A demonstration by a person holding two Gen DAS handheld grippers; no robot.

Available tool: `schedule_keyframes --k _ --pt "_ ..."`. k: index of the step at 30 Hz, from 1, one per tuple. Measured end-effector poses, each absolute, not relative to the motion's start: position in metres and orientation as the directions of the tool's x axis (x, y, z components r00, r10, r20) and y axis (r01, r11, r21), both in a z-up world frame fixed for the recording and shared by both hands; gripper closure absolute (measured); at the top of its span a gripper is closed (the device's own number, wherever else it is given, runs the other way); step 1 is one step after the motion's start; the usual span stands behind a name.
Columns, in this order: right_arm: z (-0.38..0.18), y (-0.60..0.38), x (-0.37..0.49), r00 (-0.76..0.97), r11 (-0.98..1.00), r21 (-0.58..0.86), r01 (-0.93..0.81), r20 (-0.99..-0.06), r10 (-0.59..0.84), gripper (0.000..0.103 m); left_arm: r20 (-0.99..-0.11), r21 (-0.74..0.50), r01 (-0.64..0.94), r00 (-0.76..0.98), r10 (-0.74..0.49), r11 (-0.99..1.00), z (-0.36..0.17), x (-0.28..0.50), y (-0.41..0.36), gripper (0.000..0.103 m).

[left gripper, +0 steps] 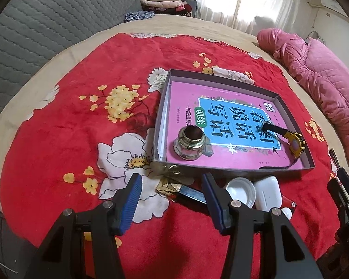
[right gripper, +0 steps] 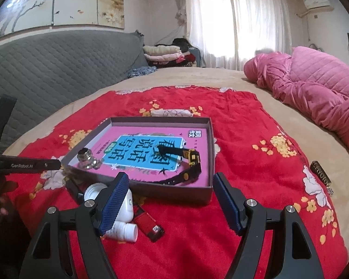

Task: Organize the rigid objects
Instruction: 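Withdraw both open tools from the box back toward the remaining objects, then grasp the black-handled gold-tipped item with the left tool while the right tool grasps the white pill bottle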

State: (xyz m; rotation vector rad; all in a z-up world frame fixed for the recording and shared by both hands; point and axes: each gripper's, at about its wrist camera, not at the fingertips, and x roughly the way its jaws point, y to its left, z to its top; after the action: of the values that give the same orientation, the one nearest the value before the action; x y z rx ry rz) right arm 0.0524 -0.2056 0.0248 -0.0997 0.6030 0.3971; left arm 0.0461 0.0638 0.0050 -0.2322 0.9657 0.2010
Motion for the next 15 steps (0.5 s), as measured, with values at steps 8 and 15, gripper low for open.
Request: schedule_keyframes --k 8,15 --pt "0.014 -0.204 0.051 0.694 0.916 0.029 -0.4 -0.643 0.324 0.027 -0.838 -0.105 -0.24 0.544 0.044 0.965 -0.001 0.039 0.055 0.05" --pt "0.003 -0.188 0.046 0.617 0.886 0.058 -0.459 -0.697 0.365 0.027 -0.847 -0.099 -0.218 0.53 0.033 0.971 -0.008 0.035 0.049 0.05"
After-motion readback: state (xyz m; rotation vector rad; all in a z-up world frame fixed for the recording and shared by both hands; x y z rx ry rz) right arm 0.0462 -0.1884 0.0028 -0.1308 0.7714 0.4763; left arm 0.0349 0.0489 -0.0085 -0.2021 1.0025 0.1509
